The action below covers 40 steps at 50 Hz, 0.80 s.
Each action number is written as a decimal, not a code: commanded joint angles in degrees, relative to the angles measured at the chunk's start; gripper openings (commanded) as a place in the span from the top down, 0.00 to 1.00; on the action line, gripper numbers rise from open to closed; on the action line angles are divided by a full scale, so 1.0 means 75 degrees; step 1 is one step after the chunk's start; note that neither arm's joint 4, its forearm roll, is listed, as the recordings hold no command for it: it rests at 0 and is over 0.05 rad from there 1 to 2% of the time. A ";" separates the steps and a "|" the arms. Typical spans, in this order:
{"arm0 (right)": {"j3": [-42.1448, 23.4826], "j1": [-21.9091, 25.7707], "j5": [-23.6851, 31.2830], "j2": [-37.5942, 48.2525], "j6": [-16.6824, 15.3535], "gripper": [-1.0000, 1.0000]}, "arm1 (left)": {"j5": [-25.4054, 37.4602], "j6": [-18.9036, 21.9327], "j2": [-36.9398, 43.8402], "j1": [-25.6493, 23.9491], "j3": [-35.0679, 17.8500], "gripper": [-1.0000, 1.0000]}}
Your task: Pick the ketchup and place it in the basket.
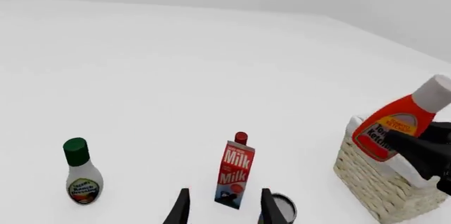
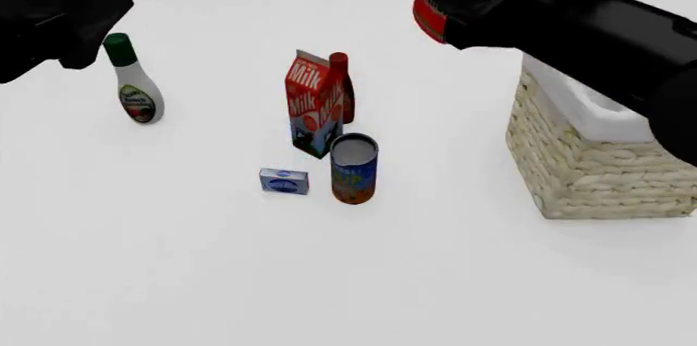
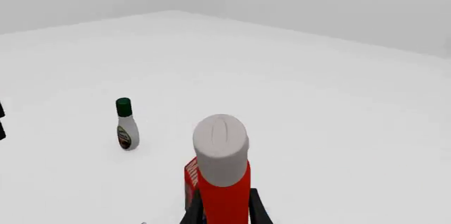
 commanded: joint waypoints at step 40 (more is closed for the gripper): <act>0.0718 -0.3854 -0.1065 -0.0177 0.0106 1.00 | -0.1348 -0.0006 0.0378 0.1053 0.0848 0.00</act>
